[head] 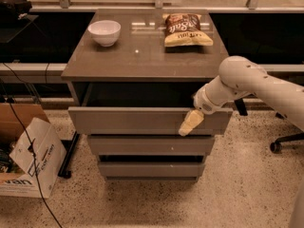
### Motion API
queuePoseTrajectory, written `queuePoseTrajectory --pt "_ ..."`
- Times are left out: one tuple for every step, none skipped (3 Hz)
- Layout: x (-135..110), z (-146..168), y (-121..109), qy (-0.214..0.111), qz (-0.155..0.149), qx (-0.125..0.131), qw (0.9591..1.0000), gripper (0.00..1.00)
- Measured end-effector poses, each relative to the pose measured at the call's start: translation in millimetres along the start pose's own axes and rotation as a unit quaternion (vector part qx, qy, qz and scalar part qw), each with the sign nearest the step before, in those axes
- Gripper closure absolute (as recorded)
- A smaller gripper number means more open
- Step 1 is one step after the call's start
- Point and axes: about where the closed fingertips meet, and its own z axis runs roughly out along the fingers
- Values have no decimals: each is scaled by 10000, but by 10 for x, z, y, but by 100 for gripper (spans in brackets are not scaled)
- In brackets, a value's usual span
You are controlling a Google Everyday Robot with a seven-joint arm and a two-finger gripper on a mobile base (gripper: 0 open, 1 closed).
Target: Open top drawer
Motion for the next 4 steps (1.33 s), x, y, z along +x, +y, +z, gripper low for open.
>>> queuePoseTrajectory --pt "46 50 35 83 -64 -83 9999 0" --pt "136 46 77 122 0 -168 9998 18" --pt "228 15 157 280 -12 -275 9992 42" --pt "294 -106 272 478 -88 -302 9984 65"
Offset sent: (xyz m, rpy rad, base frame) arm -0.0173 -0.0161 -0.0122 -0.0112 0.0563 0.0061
